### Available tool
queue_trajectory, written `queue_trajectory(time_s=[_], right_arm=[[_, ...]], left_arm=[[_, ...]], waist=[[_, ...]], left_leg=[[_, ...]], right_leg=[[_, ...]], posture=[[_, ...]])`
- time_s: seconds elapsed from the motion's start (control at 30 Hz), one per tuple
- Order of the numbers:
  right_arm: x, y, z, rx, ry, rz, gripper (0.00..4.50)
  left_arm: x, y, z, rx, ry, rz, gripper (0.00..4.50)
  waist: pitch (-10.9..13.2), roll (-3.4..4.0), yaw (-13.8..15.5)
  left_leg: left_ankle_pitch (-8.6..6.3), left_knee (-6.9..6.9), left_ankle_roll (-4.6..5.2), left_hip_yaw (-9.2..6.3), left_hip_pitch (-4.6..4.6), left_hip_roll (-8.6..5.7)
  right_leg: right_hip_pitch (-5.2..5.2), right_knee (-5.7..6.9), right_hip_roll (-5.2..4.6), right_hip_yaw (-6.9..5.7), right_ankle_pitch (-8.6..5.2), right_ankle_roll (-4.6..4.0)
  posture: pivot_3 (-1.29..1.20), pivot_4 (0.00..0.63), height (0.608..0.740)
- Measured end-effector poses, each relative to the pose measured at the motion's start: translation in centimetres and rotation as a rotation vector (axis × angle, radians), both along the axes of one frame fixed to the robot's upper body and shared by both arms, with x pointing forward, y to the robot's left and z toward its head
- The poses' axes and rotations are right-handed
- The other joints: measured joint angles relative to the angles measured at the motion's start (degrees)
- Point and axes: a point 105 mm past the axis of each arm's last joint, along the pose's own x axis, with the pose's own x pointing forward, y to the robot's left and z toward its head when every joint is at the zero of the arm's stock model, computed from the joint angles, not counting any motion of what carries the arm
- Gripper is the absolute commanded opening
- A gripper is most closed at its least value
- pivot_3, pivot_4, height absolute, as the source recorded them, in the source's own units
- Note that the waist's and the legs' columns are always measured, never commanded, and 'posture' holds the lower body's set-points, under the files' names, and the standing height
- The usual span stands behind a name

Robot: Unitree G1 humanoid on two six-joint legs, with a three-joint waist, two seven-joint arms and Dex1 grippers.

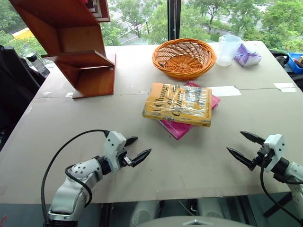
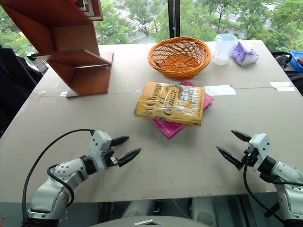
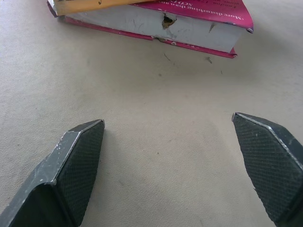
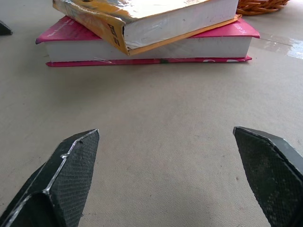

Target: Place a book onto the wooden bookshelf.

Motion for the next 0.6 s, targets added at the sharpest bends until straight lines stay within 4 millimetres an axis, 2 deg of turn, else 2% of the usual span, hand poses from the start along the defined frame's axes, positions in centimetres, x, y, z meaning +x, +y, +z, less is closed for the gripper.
queue_trajectory(time_s=[0.2, 0.6], right_arm=[[0.8, -0.09, 0.5, 0.001, -0.014, -0.02, 4.5], [0.89, -0.23, 0.42, -0.009, -0.013, -0.03, 4.5]], left_arm=[[-0.03, -0.07, 0.03, -0.003, -0.001, -0.01, 4.45], [-0.09, -0.12, 0.09, -0.006, -0.006, -0.02, 4.45]], waist=[[0.0, -0.02, 0.1], [0.0, -0.04, 0.3]], left_leg=[[0.0, 0.0, 0.0, 0.08, -0.01, 0.0], [-0.02, -0.01, 0.04, 0.14, -0.07, 0.0]], right_leg=[[-0.04, 0.0, 0.0, 0.08, 0.01, -0.02], [-0.11, -0.05, 0.0, 0.14, 0.01, -0.02]], posture=[[0.0, 0.15, 0.74], [0.0, 0.15, 0.74]])
